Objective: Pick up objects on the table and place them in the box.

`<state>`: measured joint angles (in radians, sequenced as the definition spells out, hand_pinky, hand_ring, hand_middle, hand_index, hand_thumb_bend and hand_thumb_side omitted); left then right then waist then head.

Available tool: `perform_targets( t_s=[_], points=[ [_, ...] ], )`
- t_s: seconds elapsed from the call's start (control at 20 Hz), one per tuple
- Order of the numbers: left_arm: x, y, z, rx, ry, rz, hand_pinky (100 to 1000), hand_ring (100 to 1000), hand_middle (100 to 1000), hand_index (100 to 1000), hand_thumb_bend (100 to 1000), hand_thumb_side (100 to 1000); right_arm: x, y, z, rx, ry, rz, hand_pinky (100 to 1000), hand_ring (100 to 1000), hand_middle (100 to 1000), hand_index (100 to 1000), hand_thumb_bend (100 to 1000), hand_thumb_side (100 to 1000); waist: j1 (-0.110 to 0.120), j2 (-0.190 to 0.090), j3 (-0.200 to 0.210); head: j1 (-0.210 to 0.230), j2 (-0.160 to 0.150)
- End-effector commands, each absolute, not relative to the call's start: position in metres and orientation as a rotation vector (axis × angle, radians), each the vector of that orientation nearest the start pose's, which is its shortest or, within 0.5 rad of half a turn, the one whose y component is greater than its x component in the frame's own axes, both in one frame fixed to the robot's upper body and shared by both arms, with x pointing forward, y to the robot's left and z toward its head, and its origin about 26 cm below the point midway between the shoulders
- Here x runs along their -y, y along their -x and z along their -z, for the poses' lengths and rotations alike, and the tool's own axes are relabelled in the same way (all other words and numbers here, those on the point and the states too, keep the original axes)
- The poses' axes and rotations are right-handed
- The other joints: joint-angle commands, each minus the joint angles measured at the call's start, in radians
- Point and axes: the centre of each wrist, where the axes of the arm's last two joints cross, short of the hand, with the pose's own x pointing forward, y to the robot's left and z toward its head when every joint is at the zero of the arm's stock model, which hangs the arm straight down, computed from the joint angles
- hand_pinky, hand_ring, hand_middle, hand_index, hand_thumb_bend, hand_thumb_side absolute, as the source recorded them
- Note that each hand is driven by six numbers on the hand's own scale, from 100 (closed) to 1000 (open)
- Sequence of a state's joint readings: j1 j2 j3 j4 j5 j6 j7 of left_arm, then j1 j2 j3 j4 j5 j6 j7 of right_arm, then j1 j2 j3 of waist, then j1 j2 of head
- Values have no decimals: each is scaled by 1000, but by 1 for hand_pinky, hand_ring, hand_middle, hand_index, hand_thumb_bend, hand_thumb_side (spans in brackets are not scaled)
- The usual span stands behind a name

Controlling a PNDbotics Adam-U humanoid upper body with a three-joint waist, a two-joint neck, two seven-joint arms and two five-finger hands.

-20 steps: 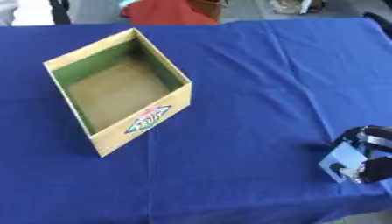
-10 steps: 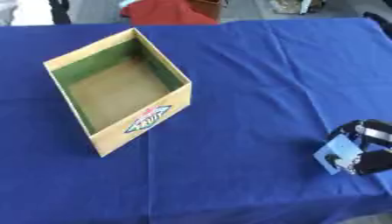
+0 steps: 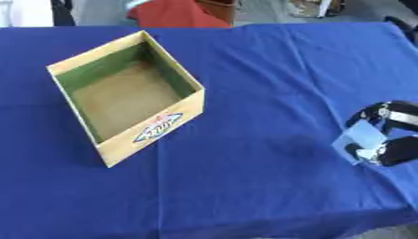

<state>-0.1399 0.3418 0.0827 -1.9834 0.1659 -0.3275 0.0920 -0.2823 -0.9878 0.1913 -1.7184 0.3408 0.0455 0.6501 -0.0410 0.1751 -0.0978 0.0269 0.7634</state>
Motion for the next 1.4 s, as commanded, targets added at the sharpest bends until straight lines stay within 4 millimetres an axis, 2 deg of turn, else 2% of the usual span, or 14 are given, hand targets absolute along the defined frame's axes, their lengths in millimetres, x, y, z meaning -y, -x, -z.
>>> perform_targets(
  t_s=[0.05,0.45,0.7,0.85,0.9,0.95,1.3,1.35,1.4],
  points=[
    [-301,-281,-169,2475,-122,145,601,817,682,742,175,941,364,-318,-234,1132,635,-1629,667,772,764,813,100,461,-4,-15,2,-3,6],
    [-299,-282,-170,2473,-105,156,600,817,682,741,176,942,299,-335,-298,1313,652,-1821,680,773,762,811,100,438,-12,-18,25,-25,7],
    [-297,-282,-170,2473,-95,158,599,817,683,741,176,941,253,-352,-325,1427,641,-1906,683,770,755,809,100,428,-13,-16,34,-32,5],
    [-297,-283,-171,2479,-91,157,599,817,683,741,176,940,230,-365,-334,1470,626,-1932,682,766,742,805,100,434,-11,-14,40,-33,2],
    [-296,-283,-172,2481,-87,157,599,817,683,741,176,940,222,-370,-336,1484,618,-1942,679,763,737,801,100,543,-10,-14,43,-34,2],
    [-296,-284,-172,2483,-84,156,599,817,683,741,176,939,215,-374,-337,1494,611,-1950,677,762,735,800,100,438,-9,-14,45,-35,1],
    [-291,-286,-174,2488,-42,150,599,817,683,741,177,939,150,-404,-343,1573,522,-2000,664,749,722,799,100,455,1,-17,74,-54,-3],
    [-290,-286,-174,2488,-38,149,599,817,683,741,177,939,142,-408,-342,1578,511,-2002,665,750,722,799,100,583,2,-17,78,-56,-3],
    [-289,-286,-175,2489,-32,148,599,817,683,741,178,938,134,-412,-340,1582,500,-2005,664,749,721,799,100,459,3,-16,83,-59,-4]
  ],
)
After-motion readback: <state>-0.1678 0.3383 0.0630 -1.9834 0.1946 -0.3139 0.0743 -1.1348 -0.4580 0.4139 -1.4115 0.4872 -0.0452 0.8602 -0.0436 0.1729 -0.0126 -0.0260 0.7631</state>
